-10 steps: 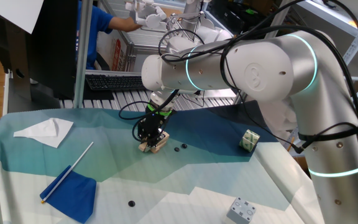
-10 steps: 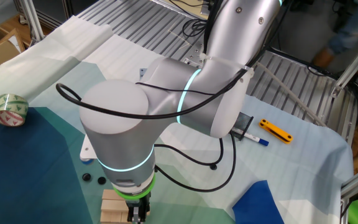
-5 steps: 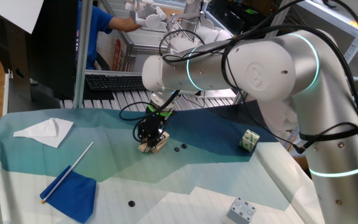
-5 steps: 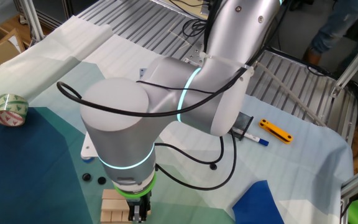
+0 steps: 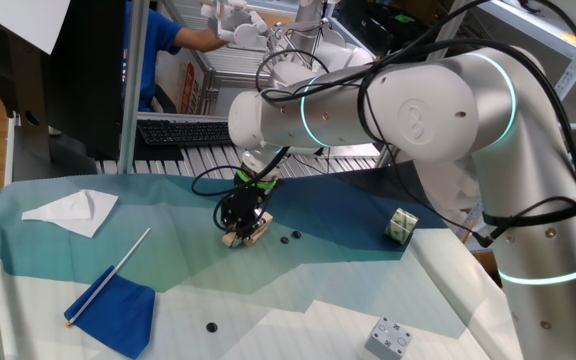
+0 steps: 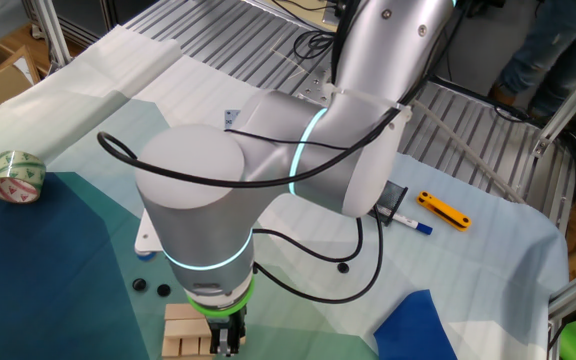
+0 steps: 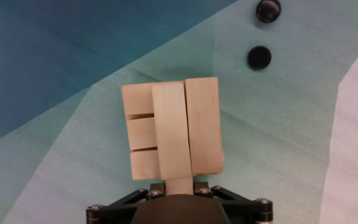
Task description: Play Jenga
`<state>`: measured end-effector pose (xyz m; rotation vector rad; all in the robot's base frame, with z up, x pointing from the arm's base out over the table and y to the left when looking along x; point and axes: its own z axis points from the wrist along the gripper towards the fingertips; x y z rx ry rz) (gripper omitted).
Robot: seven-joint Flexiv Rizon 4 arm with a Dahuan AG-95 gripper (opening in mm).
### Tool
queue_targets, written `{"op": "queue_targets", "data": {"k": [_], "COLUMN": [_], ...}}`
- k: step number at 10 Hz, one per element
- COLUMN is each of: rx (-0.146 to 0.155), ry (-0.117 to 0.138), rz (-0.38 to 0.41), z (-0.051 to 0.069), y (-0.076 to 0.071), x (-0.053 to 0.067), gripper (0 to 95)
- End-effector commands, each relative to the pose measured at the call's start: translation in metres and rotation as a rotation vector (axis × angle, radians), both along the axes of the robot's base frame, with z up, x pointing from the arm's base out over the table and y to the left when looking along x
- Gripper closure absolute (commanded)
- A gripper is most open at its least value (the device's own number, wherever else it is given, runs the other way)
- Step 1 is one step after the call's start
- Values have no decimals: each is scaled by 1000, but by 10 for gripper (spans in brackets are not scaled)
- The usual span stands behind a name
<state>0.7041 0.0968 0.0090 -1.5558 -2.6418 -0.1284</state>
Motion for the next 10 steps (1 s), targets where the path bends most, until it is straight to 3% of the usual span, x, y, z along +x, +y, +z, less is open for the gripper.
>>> {"op": "queue_targets", "data": {"k": [1, 7, 10], "rx": [5, 34, 46], "ry": [2, 35, 54], "rz": [-4, -7, -7], "z": [-1, 2, 3], "y": [1, 4, 12], "x": [-1, -3, -9], "gripper": [950, 950, 950]}}
